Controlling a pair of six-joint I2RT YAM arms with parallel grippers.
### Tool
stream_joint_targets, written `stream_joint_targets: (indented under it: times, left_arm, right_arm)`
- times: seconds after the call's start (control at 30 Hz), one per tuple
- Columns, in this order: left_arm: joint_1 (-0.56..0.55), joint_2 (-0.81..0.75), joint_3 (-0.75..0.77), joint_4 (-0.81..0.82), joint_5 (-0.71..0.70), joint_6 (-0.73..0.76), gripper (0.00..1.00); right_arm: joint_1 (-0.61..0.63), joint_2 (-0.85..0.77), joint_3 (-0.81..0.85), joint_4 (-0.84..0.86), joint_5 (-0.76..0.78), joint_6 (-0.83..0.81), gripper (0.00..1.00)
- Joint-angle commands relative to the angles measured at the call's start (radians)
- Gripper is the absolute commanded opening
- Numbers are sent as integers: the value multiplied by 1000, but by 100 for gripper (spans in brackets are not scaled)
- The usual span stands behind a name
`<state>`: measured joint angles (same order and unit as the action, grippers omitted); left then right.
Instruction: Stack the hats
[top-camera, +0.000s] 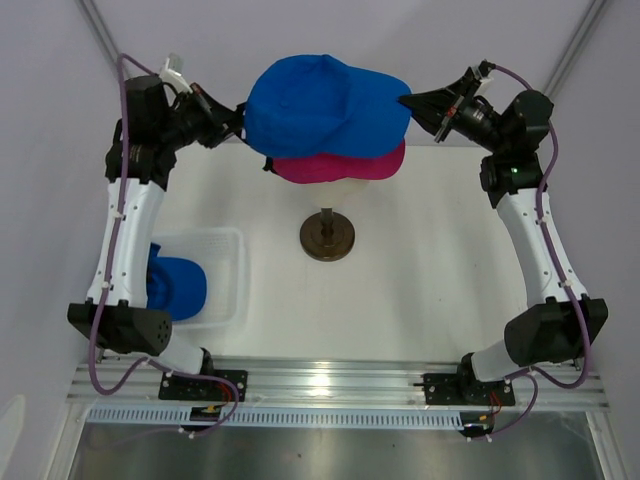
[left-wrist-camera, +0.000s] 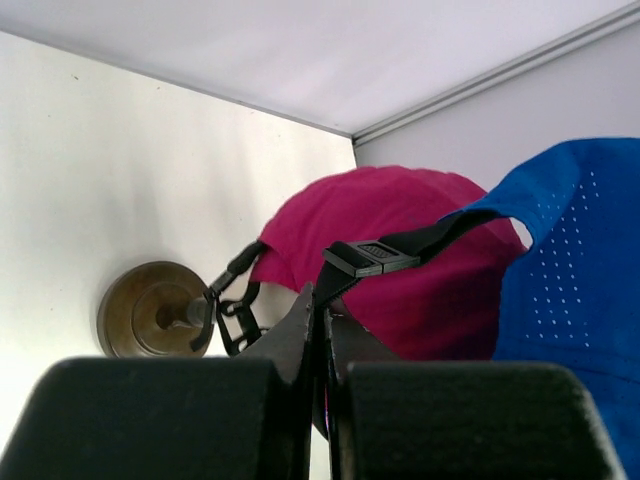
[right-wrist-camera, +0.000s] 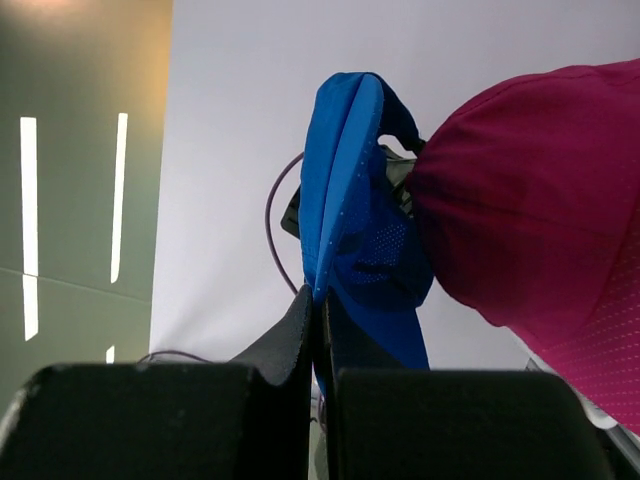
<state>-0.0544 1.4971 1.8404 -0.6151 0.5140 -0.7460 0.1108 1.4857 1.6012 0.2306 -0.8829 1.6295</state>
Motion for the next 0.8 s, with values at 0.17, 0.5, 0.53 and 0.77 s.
stream_joint_targets:
  times: [0.17, 0.5, 0.53, 0.77]
  left_arm:
    - [-39, 66, 46, -20, -29, -16, 1]
    - [-68, 68, -29, -40, -62, 34, 1]
    - [-68, 68, -38, -41, -62, 42, 1]
    - [-68, 71, -99, -40, -74, 57, 1]
  right_arm:
    - [-59, -11, -40, 50, -36, 29, 0]
    - [-86, -16, -101, -42, -34, -40, 0]
    - [-88, -15, -101, -48, -34, -45, 0]
    - [-86, 24, -99, -82, -44, -72, 0]
